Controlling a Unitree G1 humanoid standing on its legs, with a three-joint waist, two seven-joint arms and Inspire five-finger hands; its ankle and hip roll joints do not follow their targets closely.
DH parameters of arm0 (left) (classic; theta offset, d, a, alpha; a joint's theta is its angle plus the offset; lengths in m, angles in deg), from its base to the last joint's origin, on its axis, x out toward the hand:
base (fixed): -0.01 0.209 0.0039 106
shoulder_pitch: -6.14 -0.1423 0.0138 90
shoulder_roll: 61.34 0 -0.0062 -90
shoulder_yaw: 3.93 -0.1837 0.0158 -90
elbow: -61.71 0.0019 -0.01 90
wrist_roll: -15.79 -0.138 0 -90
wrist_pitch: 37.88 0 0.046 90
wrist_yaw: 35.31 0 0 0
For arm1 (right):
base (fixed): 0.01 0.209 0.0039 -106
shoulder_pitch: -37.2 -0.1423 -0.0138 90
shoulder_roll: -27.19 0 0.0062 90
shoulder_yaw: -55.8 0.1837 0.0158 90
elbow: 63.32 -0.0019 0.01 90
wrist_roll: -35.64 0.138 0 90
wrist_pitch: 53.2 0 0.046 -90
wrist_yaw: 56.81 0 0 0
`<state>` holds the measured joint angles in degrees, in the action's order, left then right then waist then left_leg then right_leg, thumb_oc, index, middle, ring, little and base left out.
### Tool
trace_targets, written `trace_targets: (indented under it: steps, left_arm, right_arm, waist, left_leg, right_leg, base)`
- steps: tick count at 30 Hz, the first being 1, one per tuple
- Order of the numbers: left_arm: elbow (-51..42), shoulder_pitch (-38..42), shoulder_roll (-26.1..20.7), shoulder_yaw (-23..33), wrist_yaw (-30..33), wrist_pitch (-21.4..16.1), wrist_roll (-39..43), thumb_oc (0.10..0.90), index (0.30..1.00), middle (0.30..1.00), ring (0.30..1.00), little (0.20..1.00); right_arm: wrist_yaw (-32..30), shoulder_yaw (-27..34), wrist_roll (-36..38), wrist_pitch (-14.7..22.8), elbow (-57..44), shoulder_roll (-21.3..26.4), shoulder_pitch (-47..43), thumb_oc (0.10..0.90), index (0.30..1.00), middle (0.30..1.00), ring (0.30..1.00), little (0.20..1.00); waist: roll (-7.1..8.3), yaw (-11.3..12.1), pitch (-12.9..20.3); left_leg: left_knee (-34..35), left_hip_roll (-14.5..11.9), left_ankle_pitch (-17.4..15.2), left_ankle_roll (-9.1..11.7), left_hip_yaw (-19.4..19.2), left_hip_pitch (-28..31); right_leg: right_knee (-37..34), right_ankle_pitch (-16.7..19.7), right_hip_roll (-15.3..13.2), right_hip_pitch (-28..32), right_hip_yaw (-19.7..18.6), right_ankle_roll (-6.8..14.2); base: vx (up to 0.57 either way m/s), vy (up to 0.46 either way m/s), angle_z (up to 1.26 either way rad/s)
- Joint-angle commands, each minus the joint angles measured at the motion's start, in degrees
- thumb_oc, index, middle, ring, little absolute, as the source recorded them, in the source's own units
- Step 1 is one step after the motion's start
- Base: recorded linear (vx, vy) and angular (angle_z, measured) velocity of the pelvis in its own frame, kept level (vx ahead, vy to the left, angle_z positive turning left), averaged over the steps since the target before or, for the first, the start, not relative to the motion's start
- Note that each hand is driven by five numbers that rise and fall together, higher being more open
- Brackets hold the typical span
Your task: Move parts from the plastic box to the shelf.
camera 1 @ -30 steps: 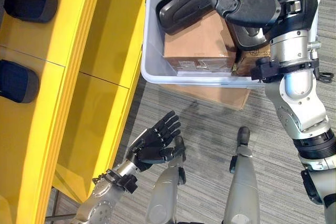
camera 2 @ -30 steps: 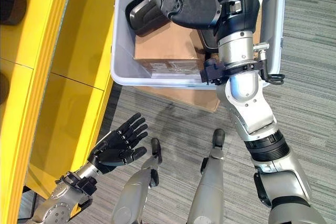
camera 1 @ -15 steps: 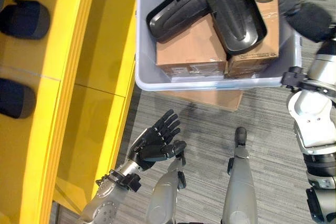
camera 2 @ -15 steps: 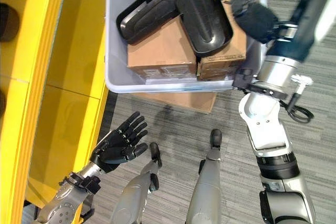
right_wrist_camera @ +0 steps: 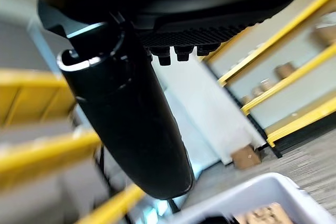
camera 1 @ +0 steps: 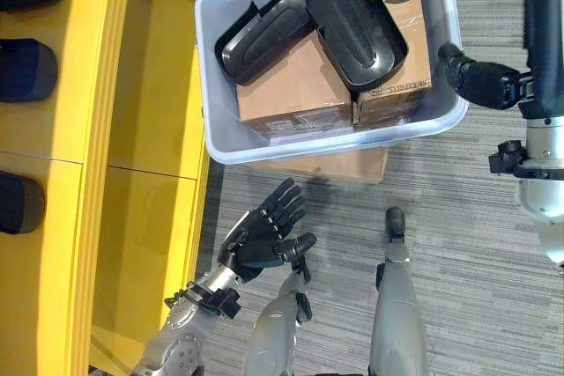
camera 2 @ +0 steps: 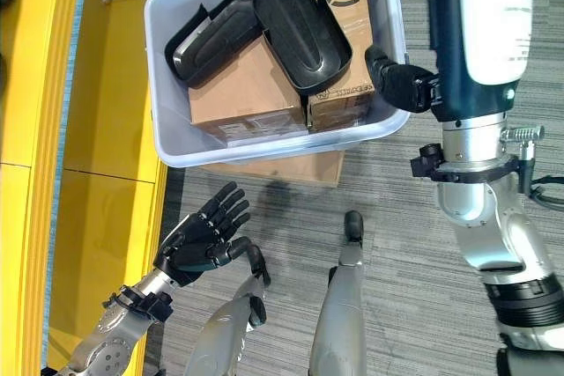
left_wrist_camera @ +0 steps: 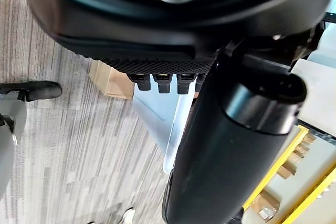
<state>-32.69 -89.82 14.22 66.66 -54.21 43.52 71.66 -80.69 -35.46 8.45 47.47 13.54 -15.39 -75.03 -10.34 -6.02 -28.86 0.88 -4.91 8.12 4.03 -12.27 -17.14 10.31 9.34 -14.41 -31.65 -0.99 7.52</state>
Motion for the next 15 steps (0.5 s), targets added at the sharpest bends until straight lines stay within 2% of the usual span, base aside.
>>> trace_targets:
  steps: [1, 3, 5, 7, 12, 15]
  left_arm:
    - [-5.5, -3.2, -2.9, 4.4, -4.2, -2.4, 0.4, 0.9, 1.0, 1.0, 1.0, 1.0]
    - [-5.4, -3.3, -3.4, 4.6, -4.3, -2.4, 0.5, 0.9, 1.0, 1.0, 1.0, 1.0]
    - [-5.5, -3.4, -4.1, 5.3, -4.8, -2.2, 0.5, 0.9, 1.0, 1.0, 1.0, 1.0]
    - [-6.0, -3.5, -4.1, 5.4, -4.6, -1.8, -0.1, 0.9, 1.0, 1.0, 1.0, 1.0]
    - [-6.9, -3.0, -4.6, 5.9, -2.9, -0.9, -0.1, 0.9, 1.0, 1.0, 1.0, 1.0]
    - [-6.1, -1.9, -4.8, 5.9, -2.4, -0.7, 0.0, 0.9, 1.0, 1.0, 1.0, 1.0]
  right_arm:
    - [0.3, 5.9, -1.3, 5.3, -5.6, 8.4, -5.4, 0.9, 1.0, 1.0, 1.0, 1.0]
    - [0.6, 6.1, -0.6, 5.3, -5.3, 10.0, -5.0, 0.9, 1.0, 1.0, 1.0, 1.0]
    - [0.9, 6.3, 1.2, 5.0, -5.1, 12.8, -4.1, 0.9, 1.0, 1.0, 1.0, 1.0]
    - [1.6, 6.5, 3.8, 3.3, -5.2, 13.5, -3.3, 0.9, 1.0, 1.0, 1.0, 1.0]
    - [1.6, 6.1, 7.7, 1.7, -4.3, 12.2, -3.3, 0.9, 1.0, 1.0, 1.0, 1.0]
    - [2.9, 3.5, 11.1, 1.3, -2.7, 10.3, -6.3, 0.9, 1.0, 1.0, 1.0, 1.0]
  waist:
    - [0.06, -1.1, -0.9]
    - [0.55, -1.1, -0.9]
    - [1.82, -1.0, -0.9]
    - [2.48, -1.0, -0.9]
    - [3.16, -0.6, -0.9]
    - [3.52, -0.1, -0.9]
  left_leg:
    - [-8.6, -2.2, -9.8, -1.0, 1.7, -1.9]
    - [-8.8, -2.5, -9.8, -0.9, 1.8, -2.0]
    - [-8.9, -3.1, -9.8, -0.7, 2.0, -2.1]
    - [-8.9, -3.6, -9.8, -0.7, 2.0, -2.1]
    - [-10.3, -4.1, -10.3, -0.8, 2.1, -2.7]
    - [-11.7, -4.0, -10.7, -1.0, 2.6, -4.2]
  right_leg:
    - [6.0, -12.8, 3.6, 2.4, 3.1, -3.7]
    - [5.8, -12.8, 3.9, 2.5, 3.3, -3.8]
    - [5.5, -12.6, 4.4, 2.7, 3.8, -4.0]
    - [5.4, -12.6, 4.6, 3.0, 4.2, -4.0]
    - [6.0, -12.9, 4.7, 2.9, 4.7, -4.2]
    - [6.6, -13.2, 5.0, 1.9, 5.0, -4.5]
  base:
    - [-0.04, -0.144, -0.01]
    - [-0.03, -0.098, -0.01]
    - [-0.04, -0.113, -0.04]
    - [-0.02, -0.07, -0.02]
    - [-0.01, -0.044, -0.02]
    - [-0.01, -0.06, 0.05]
